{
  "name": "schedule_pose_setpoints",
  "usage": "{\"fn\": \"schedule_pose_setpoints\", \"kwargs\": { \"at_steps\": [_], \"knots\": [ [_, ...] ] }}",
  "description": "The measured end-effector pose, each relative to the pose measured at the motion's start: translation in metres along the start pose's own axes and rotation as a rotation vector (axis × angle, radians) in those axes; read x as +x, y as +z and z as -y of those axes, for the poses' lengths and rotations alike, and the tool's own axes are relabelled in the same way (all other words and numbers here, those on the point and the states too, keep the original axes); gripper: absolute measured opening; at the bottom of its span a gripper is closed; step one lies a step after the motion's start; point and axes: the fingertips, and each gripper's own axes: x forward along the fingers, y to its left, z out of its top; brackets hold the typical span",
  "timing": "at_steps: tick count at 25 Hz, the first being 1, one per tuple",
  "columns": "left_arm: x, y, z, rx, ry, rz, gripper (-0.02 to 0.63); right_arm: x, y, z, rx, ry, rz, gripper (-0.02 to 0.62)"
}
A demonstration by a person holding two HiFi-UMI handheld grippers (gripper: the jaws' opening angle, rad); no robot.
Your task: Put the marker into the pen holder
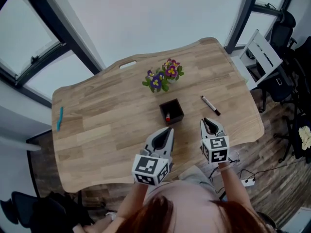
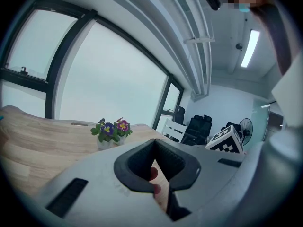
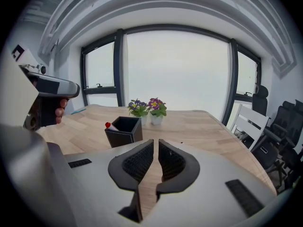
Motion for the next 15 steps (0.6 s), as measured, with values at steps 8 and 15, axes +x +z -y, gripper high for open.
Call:
{"fn": "schedule_pose_setpoints", "kwargs": {
  "at_steps": [8, 15],
  "knots": [
    [0.019, -0.002, 0.018, 0.005, 0.009, -0.012, 0.002, 0.003, -0.012, 0.03, -0.013, 0.012, -0.024, 0.009],
    [0.03, -0.006, 0.022, 0.001, 0.03, -0.022, 0.002, 0.009, -0.024, 0.055, -0.014, 0.008, -0.043, 0.027]
  ]
}}
